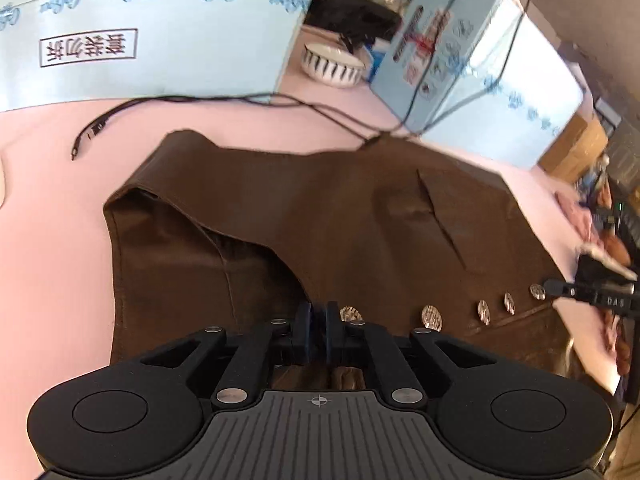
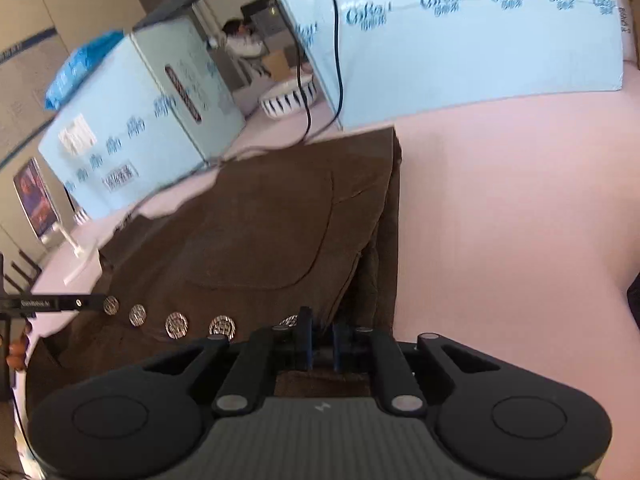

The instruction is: Fold clothes

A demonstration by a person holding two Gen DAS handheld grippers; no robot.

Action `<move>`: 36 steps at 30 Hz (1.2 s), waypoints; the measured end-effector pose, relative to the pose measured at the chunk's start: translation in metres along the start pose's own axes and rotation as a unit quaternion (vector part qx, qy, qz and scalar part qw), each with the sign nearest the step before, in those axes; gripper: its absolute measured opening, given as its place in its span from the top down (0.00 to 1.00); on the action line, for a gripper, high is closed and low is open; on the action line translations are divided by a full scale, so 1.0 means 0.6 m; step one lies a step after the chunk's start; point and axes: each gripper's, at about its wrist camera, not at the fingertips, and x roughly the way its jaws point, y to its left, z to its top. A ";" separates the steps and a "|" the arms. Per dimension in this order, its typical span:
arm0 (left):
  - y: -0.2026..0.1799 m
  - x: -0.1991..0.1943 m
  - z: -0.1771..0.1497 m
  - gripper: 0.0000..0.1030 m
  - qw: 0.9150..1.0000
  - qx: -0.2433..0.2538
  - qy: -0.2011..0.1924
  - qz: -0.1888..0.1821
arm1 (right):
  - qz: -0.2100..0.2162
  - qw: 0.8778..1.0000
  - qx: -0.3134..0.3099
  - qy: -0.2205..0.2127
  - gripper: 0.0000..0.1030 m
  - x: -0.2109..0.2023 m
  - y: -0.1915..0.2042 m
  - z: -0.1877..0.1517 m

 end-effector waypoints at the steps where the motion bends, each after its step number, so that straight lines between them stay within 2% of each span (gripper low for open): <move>1: 0.005 -0.004 0.000 0.73 1.000 -0.006 -0.003 -0.004 | 0.002 1.000 -0.002 0.003 0.75 -0.004 0.001 0.002; 2: 0.015 -0.012 0.005 0.57 0.999 -0.031 -0.003 -0.006 | 0.009 1.000 0.009 0.006 0.55 -0.011 0.000 0.006; 3: 0.026 -0.020 0.010 0.37 0.998 -0.056 -0.004 -0.009 | 0.019 1.000 0.024 0.002 0.30 -0.019 -0.004 0.010; 4: 0.039 -0.030 0.014 0.29 0.996 -0.081 -0.017 -0.020 | 0.036 0.998 0.042 -0.013 0.21 -0.030 -0.011 0.016; 5: 0.051 -0.038 0.018 0.25 0.994 -0.098 -0.033 -0.027 | 0.039 0.998 0.050 -0.027 0.16 -0.038 -0.016 0.023; 7: 0.076 -0.043 0.030 0.25 0.990 -0.132 -0.053 -0.020 | 0.044 0.995 0.066 -0.055 0.16 -0.053 -0.028 0.036; 9: 0.100 -0.038 0.044 0.26 0.984 -0.163 -0.071 0.015 | 0.033 0.994 0.075 -0.069 0.16 -0.053 -0.036 0.048; 12: 0.126 -0.015 0.060 0.26 0.979 -0.185 -0.082 0.024 | 0.041 0.992 0.094 -0.073 0.16 -0.035 -0.048 0.058; 13: 0.131 -0.009 0.062 0.27 0.977 -0.195 -0.089 0.015 | 0.049 0.991 0.103 -0.069 0.17 -0.024 -0.052 0.060; 15: 0.135 0.002 0.067 0.27 0.973 -0.206 -0.101 -0.005 | 0.068 0.991 0.104 -0.056 0.28 -0.003 -0.051 0.058; 17: 0.135 0.009 0.074 0.29 0.972 -0.209 -0.108 -0.021 | 0.074 0.992 0.087 -0.049 0.30 0.014 -0.042 0.056; 20: 0.134 0.018 0.080 0.33 0.966 -0.221 -0.128 -0.032 | 0.051 0.997 0.017 -0.051 0.32 0.037 -0.014 0.052; 24: 0.151 0.013 0.080 0.34 0.948 -0.247 -0.200 -0.034 | 0.023 0.996 -0.057 -0.064 0.32 0.050 0.014 0.032; 28: 0.181 0.017 0.078 0.35 0.935 -0.282 -0.206 -0.052 | 0.047 0.996 -0.040 -0.066 0.30 0.046 0.000 0.031; 30: 0.194 0.021 0.075 0.34 0.931 -0.301 -0.196 -0.065 | 0.054 0.996 -0.032 -0.066 0.30 0.045 -0.005 0.033; 32: 0.203 0.024 0.076 0.34 0.934 -0.309 -0.170 -0.058 | 0.058 0.996 -0.029 -0.066 0.30 0.045 -0.008 0.033; 33: 0.204 0.018 0.075 0.33 0.935 -0.305 -0.170 -0.057 | 0.055 0.996 -0.035 -0.067 0.30 0.045 -0.005 0.032; 35: 0.199 -0.002 0.075 0.31 0.939 -0.299 -0.166 -0.035 | 0.048 0.995 -0.048 -0.068 0.28 0.045 0.001 0.029; 36: 0.187 -0.020 0.074 0.29 0.945 -0.283 -0.166 -0.015 | 0.048 0.995 -0.055 -0.069 0.25 0.046 0.004 0.028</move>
